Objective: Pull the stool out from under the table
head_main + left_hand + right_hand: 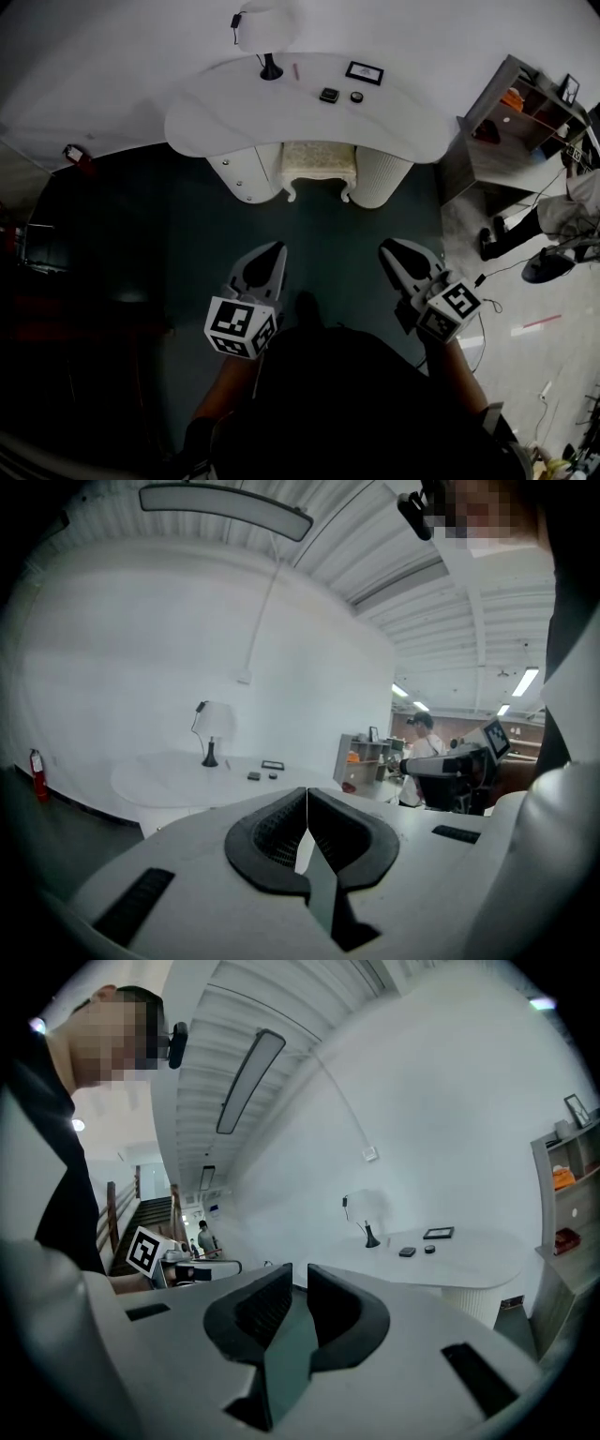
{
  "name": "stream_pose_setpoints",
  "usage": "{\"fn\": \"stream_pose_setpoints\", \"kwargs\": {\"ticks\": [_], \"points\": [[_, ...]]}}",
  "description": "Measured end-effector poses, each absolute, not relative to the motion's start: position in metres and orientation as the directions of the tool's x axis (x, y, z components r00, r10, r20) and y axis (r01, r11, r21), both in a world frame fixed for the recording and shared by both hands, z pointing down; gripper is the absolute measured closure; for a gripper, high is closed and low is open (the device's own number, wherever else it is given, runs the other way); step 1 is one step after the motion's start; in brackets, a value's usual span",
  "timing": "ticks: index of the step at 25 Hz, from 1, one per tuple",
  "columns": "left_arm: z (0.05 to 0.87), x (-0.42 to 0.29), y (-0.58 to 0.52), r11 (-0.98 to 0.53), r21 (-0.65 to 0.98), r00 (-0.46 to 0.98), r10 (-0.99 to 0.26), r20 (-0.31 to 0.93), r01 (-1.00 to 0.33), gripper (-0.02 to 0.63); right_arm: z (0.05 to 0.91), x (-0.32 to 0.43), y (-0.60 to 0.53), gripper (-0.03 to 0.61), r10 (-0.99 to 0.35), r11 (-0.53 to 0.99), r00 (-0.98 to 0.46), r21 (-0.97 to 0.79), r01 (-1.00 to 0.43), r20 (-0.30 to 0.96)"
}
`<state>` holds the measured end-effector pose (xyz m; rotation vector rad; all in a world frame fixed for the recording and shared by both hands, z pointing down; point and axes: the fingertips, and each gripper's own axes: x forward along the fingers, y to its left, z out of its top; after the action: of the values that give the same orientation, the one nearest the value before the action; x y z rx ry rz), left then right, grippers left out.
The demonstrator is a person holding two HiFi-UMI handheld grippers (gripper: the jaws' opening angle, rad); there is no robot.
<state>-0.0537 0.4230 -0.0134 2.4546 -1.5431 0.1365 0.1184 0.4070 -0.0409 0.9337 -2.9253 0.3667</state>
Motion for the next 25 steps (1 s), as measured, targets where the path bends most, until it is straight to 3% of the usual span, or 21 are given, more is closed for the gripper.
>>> {"fn": "stream_pose_setpoints", "kwargs": {"ticks": [11,25], "points": [[-0.004,-0.094,0.332,-0.439,0.156,0.465,-0.854,0.232,-0.885,0.598,-0.028,0.071,0.317,0.558,-0.552,0.781,-0.817,-0.239,-0.576,0.164],[0.017,-0.052,0.210,-0.388,0.169,0.422,-0.859,0.290,-0.906,0.598,0.003,0.097,0.182,0.558,-0.467,0.823,-0.867,-0.273,-0.498,0.175]]}}
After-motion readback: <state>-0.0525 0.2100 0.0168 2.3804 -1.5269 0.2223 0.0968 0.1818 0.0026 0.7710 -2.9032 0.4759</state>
